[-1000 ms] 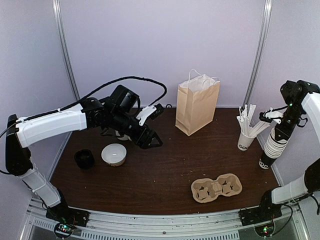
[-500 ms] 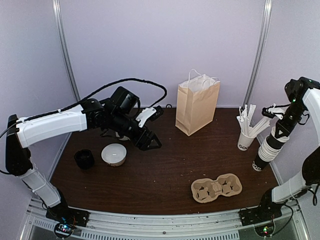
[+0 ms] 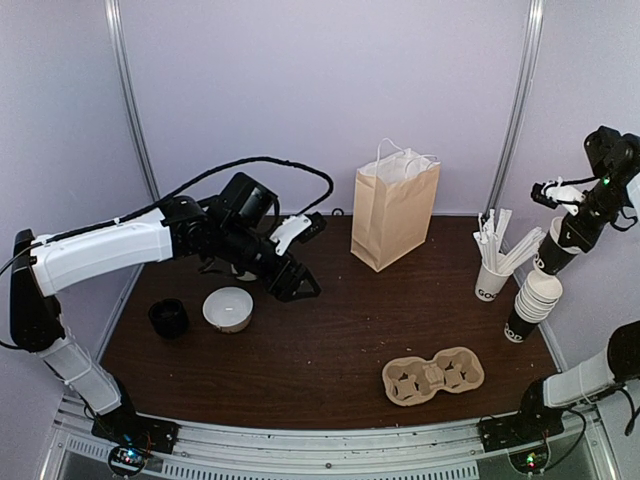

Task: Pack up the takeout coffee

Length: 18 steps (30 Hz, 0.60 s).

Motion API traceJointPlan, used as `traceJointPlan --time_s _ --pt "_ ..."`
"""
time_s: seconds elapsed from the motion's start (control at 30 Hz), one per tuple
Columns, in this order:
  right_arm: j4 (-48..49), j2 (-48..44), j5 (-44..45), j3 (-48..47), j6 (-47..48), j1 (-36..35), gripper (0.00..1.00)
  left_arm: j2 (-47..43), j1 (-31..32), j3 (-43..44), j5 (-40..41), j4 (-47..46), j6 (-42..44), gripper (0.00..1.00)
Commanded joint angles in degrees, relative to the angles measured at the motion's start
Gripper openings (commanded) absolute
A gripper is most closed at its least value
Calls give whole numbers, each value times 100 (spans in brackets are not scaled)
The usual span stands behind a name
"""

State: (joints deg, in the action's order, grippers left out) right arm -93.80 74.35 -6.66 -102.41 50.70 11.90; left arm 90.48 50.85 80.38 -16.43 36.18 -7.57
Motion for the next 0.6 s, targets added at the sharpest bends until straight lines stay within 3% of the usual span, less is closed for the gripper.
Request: traceJointPlan --time_s 0.0,0.23,0.43,0.57 --pt "-931 -215 464 -177 -146 -428 0 -237 30 236 137 -22 148 71" --pt "-935 -59 344 -606 -447 -1175 0 -438 30 304 529 346 270 71" --pt "-930 -326 -970 -519 115 -1963 0 -740 21 53 991 344 252 71" --pt "-930 -52 -1247 -535 290 -2434 0 -869 17 95 1490 370 96 72"
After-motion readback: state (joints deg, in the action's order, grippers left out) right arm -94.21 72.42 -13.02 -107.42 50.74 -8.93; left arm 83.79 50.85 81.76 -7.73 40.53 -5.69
